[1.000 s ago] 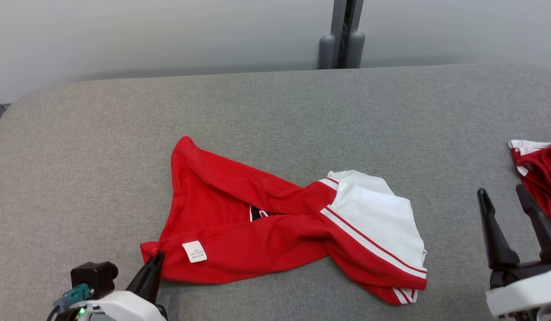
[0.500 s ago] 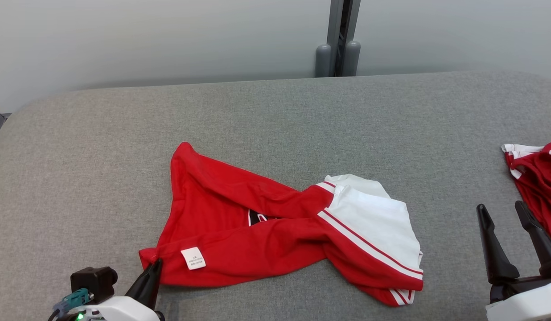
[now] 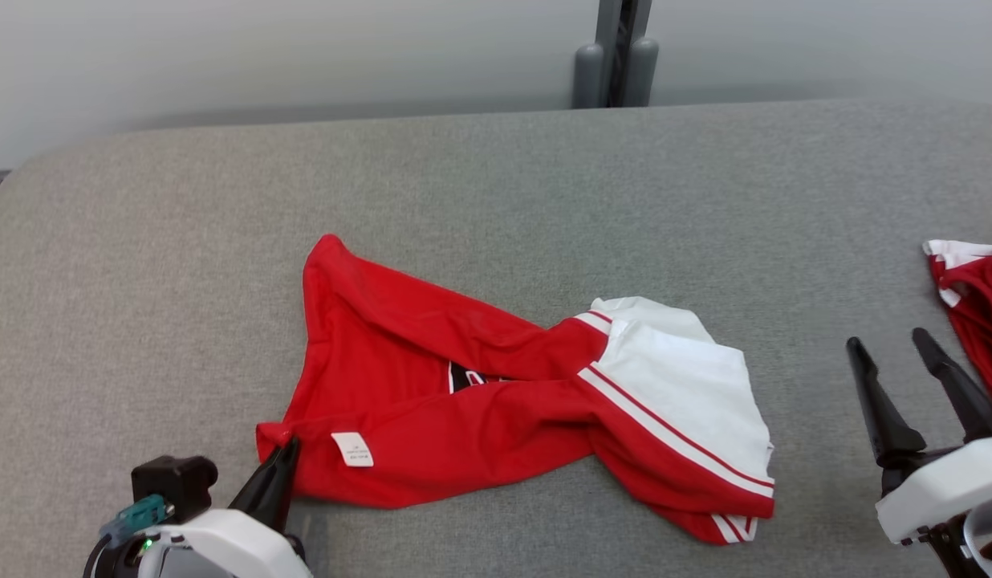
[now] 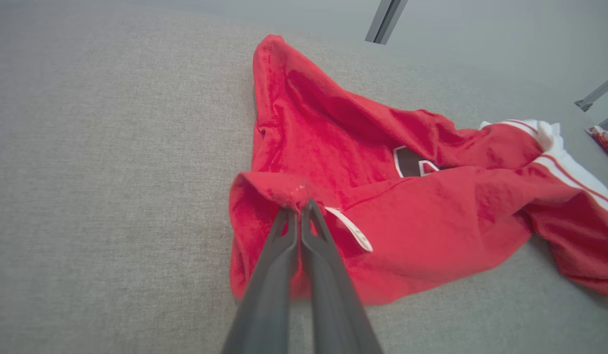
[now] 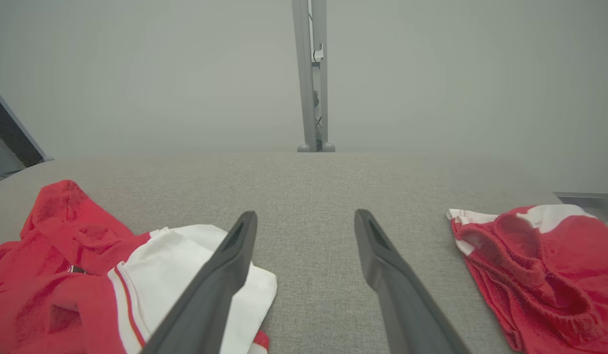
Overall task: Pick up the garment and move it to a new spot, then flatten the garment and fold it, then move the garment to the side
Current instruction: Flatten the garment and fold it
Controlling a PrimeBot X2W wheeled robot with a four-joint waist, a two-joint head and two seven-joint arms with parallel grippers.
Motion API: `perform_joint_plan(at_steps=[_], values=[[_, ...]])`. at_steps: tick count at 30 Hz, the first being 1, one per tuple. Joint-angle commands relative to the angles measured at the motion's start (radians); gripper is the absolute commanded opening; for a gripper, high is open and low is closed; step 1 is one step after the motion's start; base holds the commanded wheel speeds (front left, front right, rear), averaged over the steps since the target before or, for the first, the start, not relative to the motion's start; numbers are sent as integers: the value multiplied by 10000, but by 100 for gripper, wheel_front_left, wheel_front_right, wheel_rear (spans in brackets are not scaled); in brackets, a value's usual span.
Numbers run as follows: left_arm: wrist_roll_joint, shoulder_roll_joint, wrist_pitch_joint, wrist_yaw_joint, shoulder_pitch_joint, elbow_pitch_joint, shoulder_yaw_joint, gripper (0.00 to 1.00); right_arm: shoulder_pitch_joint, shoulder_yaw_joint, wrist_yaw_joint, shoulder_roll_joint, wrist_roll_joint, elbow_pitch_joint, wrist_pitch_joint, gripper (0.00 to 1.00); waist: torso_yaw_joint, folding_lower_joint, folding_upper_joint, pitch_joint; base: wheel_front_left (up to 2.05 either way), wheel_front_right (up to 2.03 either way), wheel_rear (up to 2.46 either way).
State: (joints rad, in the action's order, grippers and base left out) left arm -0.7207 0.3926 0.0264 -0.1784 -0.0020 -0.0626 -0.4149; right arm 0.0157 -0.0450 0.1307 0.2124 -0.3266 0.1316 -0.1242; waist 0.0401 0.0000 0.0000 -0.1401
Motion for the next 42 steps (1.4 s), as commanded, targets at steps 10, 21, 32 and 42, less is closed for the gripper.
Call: perform_joint_plan(at_steps=[10, 21, 32, 42], values=[[327, -344, -262, 480, -1379, -384, -369, 0, -1691, 1320, -2, 978, -698, -2315, -31, 100, 833, 0, 0, -1513, 0, 0, 0], [167, -613, -637, 727, -1752, -1092, -410, 0, -2318, 2598, -2, 1332, -1407, -4089, 427, 25, 908, 0, 0, -1833, 0, 0, 0], [158, -529, -916, 643, -1711, -948, -260, 0, -2373, 2259, -2, 1517, -1394, -3660, 1325, 0, 855, 0, 0, -1562, 0, 0, 0], [423, 50, -1291, 339, -1884, 864, 283, 0, -2666, 856, -4, 1406, -474, -1017, 1740, 0, 522, 0, 0, -966, 0, 0, 0]])
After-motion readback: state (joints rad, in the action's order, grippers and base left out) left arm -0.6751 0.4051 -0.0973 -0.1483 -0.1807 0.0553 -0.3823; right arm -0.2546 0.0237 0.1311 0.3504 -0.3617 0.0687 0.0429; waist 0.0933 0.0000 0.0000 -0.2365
